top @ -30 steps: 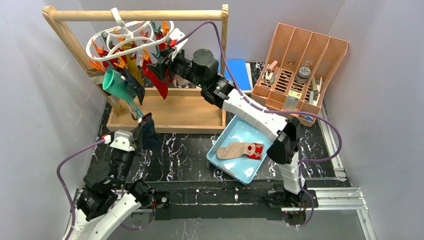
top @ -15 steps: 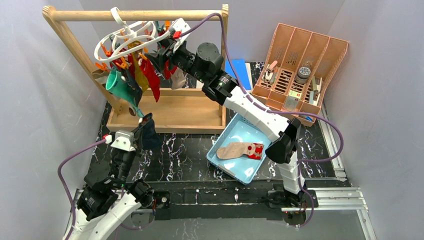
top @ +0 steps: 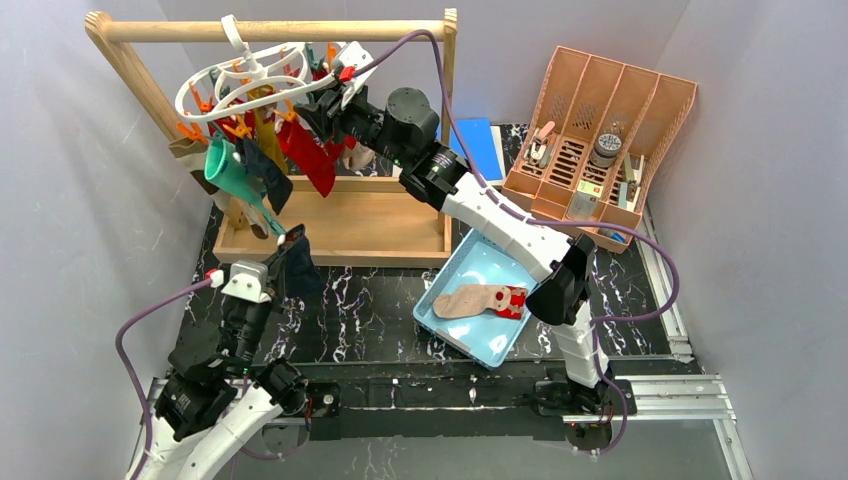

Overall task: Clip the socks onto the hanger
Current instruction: Open the clamp at the hanger.

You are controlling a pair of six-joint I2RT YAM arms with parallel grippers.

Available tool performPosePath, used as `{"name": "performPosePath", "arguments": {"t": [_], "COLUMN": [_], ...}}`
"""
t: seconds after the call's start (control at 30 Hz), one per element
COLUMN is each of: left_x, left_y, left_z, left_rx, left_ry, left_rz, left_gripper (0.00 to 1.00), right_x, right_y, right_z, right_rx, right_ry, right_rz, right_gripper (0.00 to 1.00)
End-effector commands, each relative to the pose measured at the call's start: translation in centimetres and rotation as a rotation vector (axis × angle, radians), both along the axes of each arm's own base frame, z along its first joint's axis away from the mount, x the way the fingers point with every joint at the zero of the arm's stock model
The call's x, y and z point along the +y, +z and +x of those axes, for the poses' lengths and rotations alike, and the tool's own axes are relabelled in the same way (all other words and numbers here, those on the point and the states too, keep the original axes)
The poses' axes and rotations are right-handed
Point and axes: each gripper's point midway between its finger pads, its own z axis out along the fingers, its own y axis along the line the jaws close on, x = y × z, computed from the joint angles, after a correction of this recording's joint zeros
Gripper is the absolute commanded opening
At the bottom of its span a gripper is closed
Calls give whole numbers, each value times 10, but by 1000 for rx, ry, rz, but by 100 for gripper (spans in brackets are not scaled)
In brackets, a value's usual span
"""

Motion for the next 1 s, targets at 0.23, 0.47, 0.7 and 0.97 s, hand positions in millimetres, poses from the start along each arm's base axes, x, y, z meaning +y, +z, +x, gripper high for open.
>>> {"name": "performPosePath", "arguments": {"t": [0.23,0.47,0.7,0.97], "left_x": [-10,-17,-22,-29], "left_y": [21,47,71,85], "left_z": [9,21,40,60], "left_rx": [-48,-95,-139,-171], "left_ry": [-10,1,59,105], "left_rz": [-26,-85,-163,-226], "left_gripper": [0,0,0,0], "right_x": [-8,-9,-13,-18], "right_y": [25,25,30,35], "right_z": [-2,-2,-5,-8], "right_rx": [-37,-6,49,70], "right_ry": [-12,-12,-8,-4], "right_rz": [51,64,103,122], "right_gripper": [25,1,1,1]}}
